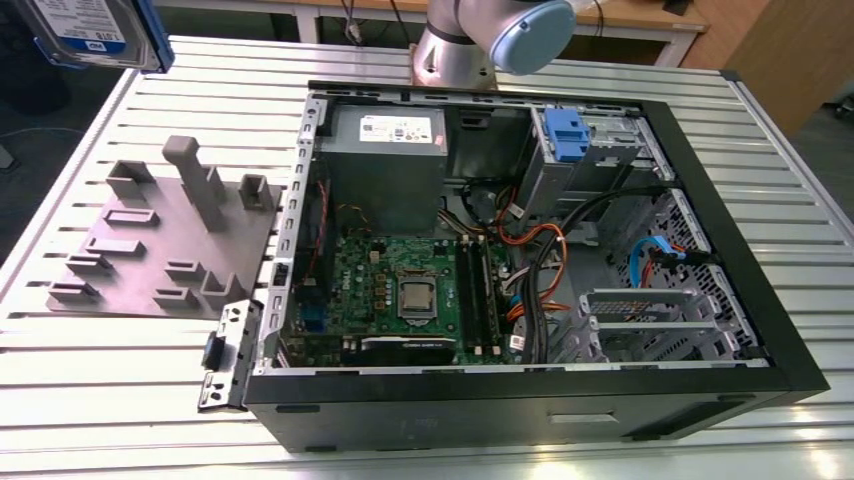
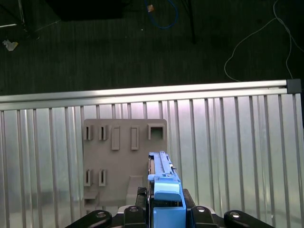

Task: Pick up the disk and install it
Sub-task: 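Pick up the disk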

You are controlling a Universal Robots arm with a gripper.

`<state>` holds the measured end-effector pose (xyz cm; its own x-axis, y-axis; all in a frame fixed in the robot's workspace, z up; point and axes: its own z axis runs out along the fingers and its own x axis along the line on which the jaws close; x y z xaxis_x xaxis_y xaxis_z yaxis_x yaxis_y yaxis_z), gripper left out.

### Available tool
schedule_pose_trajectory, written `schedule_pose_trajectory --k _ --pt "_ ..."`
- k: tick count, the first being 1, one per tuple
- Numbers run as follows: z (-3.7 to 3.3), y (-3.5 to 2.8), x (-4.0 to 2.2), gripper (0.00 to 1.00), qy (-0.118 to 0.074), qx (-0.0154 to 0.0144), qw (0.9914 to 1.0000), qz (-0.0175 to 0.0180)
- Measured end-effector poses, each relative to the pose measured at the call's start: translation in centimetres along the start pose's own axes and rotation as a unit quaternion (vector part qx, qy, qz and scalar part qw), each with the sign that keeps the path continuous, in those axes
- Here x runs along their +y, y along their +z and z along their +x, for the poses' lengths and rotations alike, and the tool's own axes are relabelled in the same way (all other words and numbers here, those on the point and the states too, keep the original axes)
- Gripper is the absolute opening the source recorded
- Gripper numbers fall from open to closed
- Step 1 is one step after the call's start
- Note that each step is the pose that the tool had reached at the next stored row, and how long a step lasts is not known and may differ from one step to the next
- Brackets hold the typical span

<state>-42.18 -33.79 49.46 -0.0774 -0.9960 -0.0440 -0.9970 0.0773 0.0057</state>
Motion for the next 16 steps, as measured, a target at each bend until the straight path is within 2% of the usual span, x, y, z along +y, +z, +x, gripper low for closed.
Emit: schedule_pose_trajectory --k 16 --pt "-0.04 0.00 -0.50 0.36 0.000 0.0000 1.00000 0.0000"
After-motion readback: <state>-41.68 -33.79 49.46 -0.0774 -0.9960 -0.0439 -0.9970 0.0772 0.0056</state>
